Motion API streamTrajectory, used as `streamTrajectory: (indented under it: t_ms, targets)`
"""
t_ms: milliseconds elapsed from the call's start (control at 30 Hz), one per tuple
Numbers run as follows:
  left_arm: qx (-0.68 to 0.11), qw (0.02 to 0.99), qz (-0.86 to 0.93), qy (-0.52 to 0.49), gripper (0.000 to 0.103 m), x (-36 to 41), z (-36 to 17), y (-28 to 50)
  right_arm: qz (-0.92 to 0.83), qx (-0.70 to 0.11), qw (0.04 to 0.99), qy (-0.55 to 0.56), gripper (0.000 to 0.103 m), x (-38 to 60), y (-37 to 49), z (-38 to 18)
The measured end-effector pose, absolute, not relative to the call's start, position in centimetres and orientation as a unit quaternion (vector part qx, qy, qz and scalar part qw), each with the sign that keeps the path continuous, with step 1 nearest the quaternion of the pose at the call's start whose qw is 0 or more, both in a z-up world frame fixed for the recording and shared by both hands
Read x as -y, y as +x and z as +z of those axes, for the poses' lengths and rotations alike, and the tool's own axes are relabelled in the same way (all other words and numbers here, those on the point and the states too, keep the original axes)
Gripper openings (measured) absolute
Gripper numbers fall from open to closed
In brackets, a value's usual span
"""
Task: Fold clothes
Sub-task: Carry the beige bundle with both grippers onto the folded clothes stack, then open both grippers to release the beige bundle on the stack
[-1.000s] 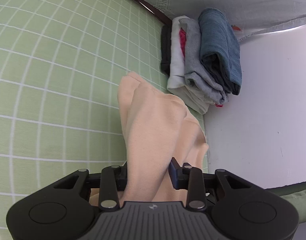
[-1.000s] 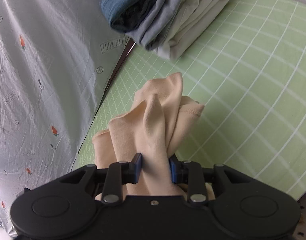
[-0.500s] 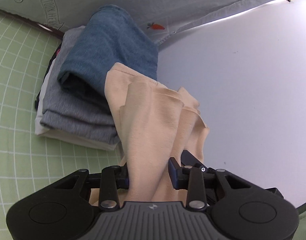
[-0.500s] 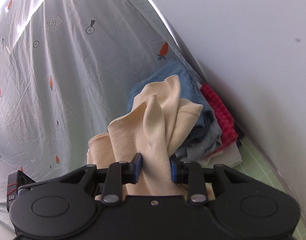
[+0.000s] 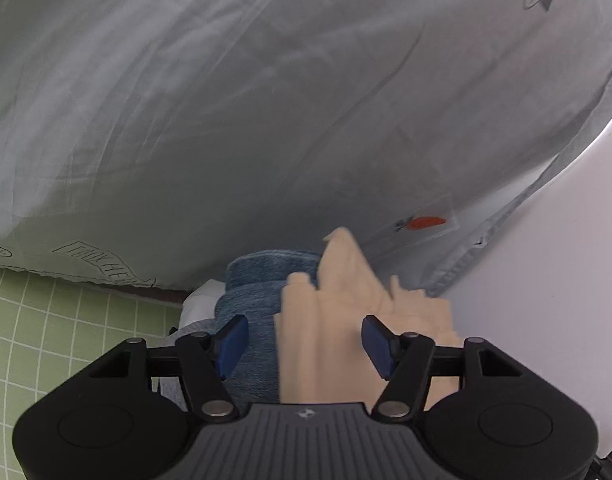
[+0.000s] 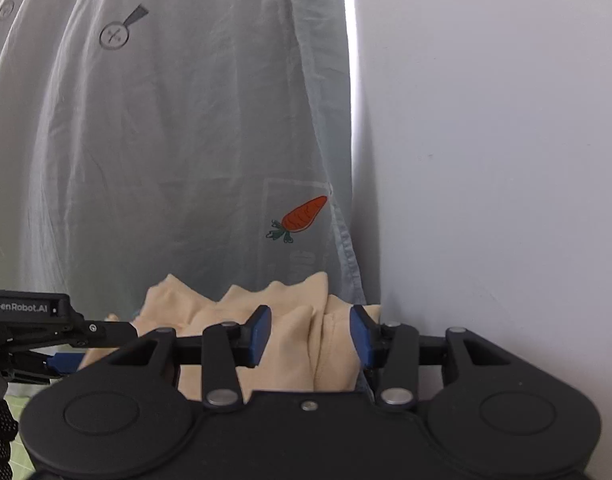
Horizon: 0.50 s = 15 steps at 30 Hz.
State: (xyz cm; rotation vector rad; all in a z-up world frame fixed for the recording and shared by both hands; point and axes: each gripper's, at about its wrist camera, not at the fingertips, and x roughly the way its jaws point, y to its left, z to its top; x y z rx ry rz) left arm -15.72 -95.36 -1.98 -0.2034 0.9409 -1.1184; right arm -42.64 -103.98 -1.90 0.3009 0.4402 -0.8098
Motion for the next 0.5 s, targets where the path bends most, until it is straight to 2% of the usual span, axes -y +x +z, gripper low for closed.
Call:
streamTrajectory:
  t_ms: [33, 167, 300, 400, 433, 500]
  targets:
    - [-0.427, 0.743, -0.509, -0.083, 0.087, 95.9, -2.9, -15.5, -0.398, -0.218, 0.882, 0.127, 0.043, 104.7, -41.6, -2.1]
    - [-0.453, 0.717, -0.518, -0.113, 0.096, 95.4, -5.5, -15.0, -0.426, -0.241, 0.870, 0.060, 0.046, 106.6, -38.3, -3.1]
    - [-0.441, 0.722, -0.523, -0.107, 0.099, 95.0, -5.1, -15.3, -0.419, -0.232, 0.874, 0.085, 0.052, 106.9, -39.3, -2.4]
    - [-0.411, 0.745, -0.522, -0.064, 0.098, 94.3, -3.2, -16.5, -0.425, -0.227, 0.873, 0.076, 0.072, 105.9, -40.0, -1.5]
    - [-0.400, 0.752, -0.521, -0.050, 0.098, 93.8, -2.5, -17.1, -0.431, -0.228, 0.871, 0.068, 0.082, 105.4, -40.2, -1.2]
    - [-0.383, 0.764, -0.519, -0.027, 0.099, 92.5, -1.4, -18.3, -0.429, -0.220, 0.874, 0.060, 0.089, 103.8, -40.9, -0.5]
